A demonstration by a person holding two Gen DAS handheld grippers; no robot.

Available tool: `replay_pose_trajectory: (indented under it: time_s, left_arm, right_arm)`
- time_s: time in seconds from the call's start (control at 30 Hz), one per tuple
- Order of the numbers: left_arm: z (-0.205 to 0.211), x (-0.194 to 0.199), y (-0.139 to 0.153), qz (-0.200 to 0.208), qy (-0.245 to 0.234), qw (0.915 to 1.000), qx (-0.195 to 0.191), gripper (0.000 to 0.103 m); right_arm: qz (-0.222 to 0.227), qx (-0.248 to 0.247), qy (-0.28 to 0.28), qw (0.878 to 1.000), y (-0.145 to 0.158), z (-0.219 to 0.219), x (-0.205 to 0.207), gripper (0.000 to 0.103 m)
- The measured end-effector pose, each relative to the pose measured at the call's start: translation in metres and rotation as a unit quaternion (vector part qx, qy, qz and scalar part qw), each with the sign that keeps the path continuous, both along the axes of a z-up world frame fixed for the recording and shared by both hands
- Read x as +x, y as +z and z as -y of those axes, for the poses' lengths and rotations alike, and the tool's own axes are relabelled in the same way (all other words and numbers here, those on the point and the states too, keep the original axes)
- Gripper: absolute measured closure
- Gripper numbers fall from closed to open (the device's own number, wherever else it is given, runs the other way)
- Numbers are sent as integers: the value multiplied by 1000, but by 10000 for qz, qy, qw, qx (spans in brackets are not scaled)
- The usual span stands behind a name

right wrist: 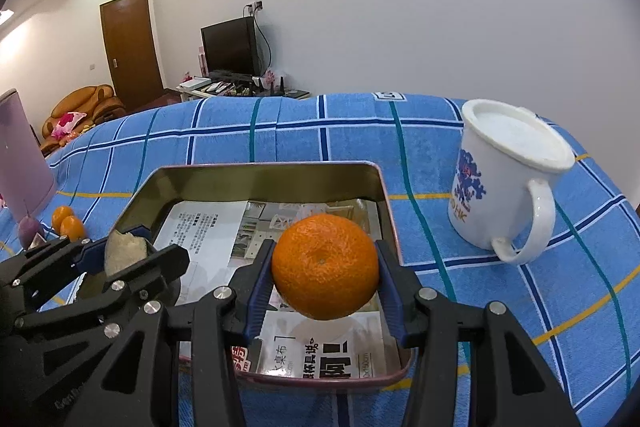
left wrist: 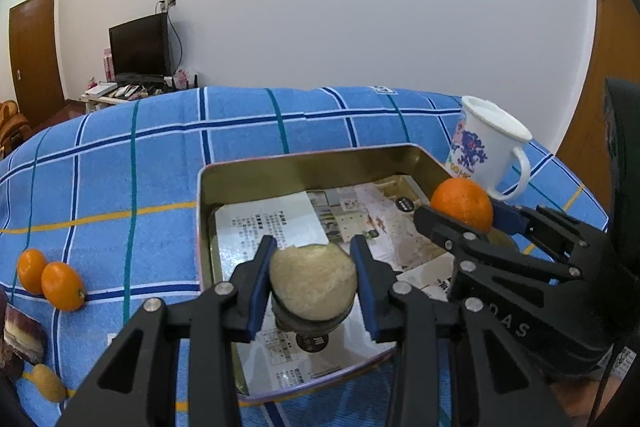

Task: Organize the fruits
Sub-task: 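Carry the orange and taro slice over the pink tin with both tools, then open both tools to drop the orange and taro slice into the tin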

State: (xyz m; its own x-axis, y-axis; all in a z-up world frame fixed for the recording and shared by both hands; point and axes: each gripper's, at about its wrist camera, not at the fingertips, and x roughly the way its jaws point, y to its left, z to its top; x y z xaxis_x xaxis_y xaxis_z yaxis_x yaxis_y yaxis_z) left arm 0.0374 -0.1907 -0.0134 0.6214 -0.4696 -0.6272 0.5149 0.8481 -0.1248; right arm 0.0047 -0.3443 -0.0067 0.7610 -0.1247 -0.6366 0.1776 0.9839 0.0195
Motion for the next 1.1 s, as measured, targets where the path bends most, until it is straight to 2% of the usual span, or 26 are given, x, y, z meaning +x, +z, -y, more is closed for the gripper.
replay_pose_trajectory:
  time_s: [0.3,0.43,0.53,0.63,0.7,0.73,0.8,0.87,0.97,1.1]
  left_arm:
    - [2,3,-4,-44,101,9999,68,64]
    - [0,0,-2,71,219,9997,78,62]
    - [-1,-4,1,223,335,9991,123,53]
    - [-7,-12,6,523,572,9969,103,35]
    - [-12,-17,11,748,707,9947,69,18]
    - [-15,-20,13,852,760,9934,54,15]
    - [-19,-26,18,1107,883,9899,27,0]
    - [-23,-30,22,1275,899,9878,-24,0]
    - [-26,-33,23,1326,955,9865,-19,0]
    - [-33,-34,23,1418,1090,9838,109,0]
  right_arm:
    - [-32,51,64,10000,-3,-1,8,51]
    - [-2,-13,10,10000,-3,-2,7,43]
    - [45,35,-39,10000,-2,0,6,42]
    - [132,45,-114,9998,1,3,0,42]
    - [233,90,-129,9996,4,4,-3,42]
    - [275,104,-143,9995,6,5,-4,40]
    - [377,38,-264,9989,9,6,-7,30]
    - [536,39,-313,9981,12,6,-12,24]
    - [684,40,-288,9972,16,4,-17,24]
    - [843,-200,-316,9957,19,-3,-20,24]
